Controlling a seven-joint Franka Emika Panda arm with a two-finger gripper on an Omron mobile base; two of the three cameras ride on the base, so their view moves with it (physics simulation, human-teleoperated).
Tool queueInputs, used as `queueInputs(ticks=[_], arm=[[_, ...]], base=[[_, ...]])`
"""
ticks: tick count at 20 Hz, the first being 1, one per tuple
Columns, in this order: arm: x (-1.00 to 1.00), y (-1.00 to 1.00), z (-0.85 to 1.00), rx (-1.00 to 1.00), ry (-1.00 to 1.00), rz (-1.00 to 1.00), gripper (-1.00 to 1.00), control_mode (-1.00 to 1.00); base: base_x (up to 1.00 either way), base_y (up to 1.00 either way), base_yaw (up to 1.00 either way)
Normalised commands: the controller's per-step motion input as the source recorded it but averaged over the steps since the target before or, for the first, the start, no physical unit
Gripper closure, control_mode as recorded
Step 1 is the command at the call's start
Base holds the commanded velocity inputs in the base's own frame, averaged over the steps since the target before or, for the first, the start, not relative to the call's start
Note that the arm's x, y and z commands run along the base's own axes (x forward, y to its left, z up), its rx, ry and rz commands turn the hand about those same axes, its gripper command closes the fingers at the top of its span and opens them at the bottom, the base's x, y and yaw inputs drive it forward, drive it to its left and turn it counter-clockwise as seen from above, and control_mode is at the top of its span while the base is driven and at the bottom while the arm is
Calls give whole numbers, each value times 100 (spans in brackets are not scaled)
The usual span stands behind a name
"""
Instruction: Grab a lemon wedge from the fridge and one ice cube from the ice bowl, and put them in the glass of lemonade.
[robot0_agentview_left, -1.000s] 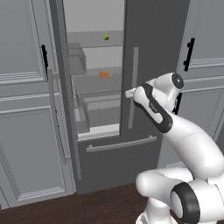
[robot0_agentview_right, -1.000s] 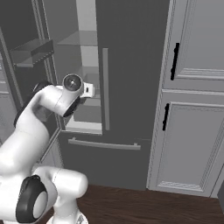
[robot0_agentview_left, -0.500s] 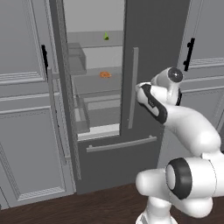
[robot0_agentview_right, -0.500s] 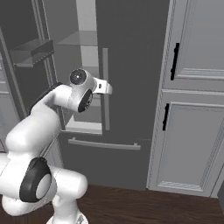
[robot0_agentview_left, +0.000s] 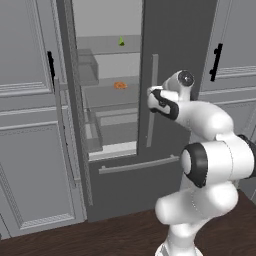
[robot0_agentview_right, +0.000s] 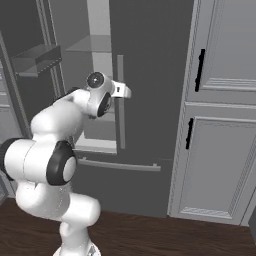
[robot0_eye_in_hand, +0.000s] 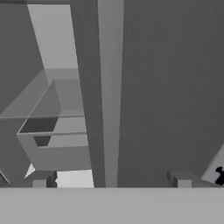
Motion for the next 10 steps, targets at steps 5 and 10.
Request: queueInputs(ticks=[5, 10], arm=[[65, -13, -26, 1, -20, 7, -100, -100], [75, -20, -33, 0, -12, 5, -100, -100]], base=[[0, 0, 0], [0, 0, 0]])
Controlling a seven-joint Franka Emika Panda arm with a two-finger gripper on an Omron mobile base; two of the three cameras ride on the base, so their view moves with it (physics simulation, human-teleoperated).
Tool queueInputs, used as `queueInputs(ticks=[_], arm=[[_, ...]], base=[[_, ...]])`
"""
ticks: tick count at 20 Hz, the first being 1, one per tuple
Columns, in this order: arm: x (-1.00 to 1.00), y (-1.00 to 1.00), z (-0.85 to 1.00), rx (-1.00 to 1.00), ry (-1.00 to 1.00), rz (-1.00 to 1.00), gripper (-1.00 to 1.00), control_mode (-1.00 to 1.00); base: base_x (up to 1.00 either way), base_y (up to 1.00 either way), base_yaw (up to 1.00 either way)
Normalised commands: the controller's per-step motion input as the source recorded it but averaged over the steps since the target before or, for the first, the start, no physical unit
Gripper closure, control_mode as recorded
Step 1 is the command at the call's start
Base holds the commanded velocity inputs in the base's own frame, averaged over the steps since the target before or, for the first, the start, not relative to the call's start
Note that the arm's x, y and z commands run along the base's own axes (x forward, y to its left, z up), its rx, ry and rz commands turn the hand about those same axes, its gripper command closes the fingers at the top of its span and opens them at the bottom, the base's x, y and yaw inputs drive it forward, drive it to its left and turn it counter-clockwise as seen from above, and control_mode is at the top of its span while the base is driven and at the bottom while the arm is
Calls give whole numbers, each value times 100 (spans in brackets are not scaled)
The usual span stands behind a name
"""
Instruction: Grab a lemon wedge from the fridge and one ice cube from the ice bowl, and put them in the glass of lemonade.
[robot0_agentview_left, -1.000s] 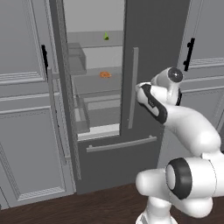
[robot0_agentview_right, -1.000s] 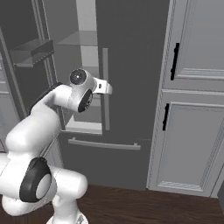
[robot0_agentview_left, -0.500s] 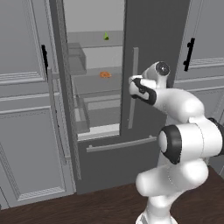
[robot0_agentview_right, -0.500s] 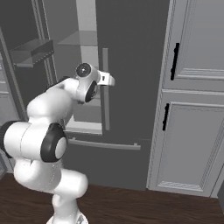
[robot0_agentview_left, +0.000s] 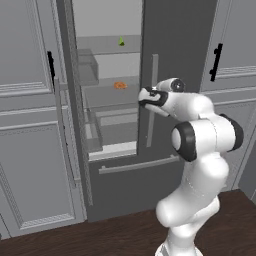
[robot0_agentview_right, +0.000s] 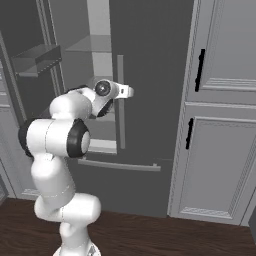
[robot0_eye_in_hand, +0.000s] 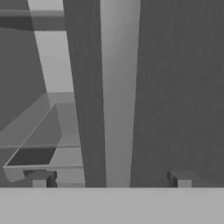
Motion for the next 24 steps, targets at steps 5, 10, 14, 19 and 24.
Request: queueInputs(ticks=[5, 10, 14, 19, 24], arm=[[83, -56, -2, 2, 1, 3, -100, -100], [100, -12, -32, 0, 1, 10, -100, -100], [100, 0, -46, 0, 0, 12, 100, -100], [-1, -44, 12, 0, 14, 1, 100, -100], [-50, -100, 46, 5, 32, -3, 100, -100]], base=[[0, 0, 0], [0, 0, 0], [0, 0, 0], [0, 0, 0], [0, 0, 0]])
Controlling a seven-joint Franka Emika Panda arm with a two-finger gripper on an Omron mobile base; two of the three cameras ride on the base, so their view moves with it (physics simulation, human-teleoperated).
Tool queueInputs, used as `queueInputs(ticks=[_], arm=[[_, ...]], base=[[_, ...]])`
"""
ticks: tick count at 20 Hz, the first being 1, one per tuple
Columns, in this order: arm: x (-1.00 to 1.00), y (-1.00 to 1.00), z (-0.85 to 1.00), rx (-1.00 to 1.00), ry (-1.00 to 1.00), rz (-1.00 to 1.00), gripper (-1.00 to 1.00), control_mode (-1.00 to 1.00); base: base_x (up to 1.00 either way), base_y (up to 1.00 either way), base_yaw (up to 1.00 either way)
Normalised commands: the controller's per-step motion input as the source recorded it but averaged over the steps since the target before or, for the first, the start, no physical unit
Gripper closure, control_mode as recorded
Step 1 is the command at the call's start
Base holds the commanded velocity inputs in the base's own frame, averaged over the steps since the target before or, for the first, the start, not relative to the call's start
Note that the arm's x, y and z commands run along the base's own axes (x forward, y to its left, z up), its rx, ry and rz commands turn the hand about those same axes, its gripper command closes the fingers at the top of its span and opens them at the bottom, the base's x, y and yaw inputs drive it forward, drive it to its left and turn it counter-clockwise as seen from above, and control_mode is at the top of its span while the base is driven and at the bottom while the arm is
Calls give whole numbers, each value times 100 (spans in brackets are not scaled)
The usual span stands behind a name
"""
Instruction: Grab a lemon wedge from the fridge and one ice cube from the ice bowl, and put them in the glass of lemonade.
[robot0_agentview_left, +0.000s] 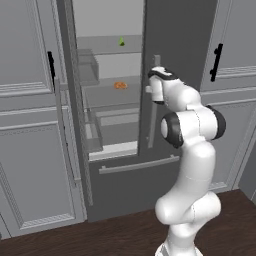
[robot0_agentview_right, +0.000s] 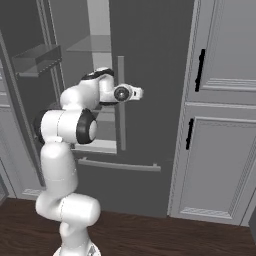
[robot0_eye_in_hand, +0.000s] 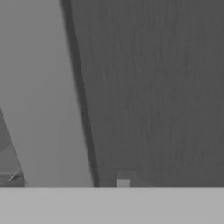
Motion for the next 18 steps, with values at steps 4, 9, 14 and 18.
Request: queueInputs(ticks=[4, 9, 14, 18], arm=[[-53, -100, 53, 7, 32, -4, 100, -100], [-56, -100, 55, 8, 30, -4, 100, -100], [-56, -100, 50, 8, 27, -4, 100, -100], [-59, -100, 42, 5, 19, -3, 100, -100]], base=[[0, 0, 0], [0, 0, 0], [0, 0, 0], [0, 0, 0]])
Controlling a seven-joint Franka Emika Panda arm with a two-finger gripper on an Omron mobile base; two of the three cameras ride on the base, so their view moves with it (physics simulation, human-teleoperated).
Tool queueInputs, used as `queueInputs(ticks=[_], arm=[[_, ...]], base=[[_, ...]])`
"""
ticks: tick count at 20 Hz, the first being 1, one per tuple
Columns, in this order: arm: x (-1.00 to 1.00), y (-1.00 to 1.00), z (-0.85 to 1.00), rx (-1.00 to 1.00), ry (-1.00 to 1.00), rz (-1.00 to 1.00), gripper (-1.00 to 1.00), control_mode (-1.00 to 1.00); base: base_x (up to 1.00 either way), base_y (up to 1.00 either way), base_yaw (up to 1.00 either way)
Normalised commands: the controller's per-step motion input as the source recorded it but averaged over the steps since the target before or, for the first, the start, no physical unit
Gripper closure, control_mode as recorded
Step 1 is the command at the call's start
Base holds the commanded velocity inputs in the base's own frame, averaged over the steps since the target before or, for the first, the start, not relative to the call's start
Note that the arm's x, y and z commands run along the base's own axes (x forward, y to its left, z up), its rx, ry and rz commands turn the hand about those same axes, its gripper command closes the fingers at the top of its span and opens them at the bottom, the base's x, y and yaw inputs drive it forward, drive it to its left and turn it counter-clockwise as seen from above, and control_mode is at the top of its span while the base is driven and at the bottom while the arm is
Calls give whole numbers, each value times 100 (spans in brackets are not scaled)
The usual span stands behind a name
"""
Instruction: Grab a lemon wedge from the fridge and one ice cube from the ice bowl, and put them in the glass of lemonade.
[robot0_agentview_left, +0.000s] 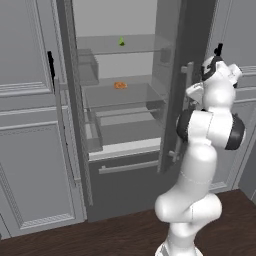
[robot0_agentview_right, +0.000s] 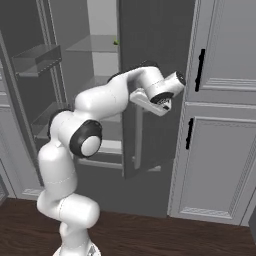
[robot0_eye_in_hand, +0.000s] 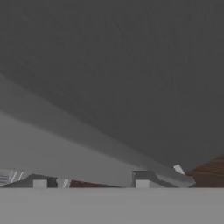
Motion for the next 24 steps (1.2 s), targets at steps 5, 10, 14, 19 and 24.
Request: queueInputs(ticks=[5, 10, 14, 19, 24], arm=[[-74, -63, 18, -13, -51, -1, 100, -100], [-21, 8, -25, -48, -100, -19, 100, -100], [-69, 3, -2, -45, -56, -41, 100, -100], [-97, 8, 78, -24, -39, -33, 100, -100], [-80, 78, 70, -24, -35, -10, 100, -100]], base=[[0, 0, 0], [0, 0, 0], [0, 0, 0], [0, 0, 0], [0, 0, 0]])
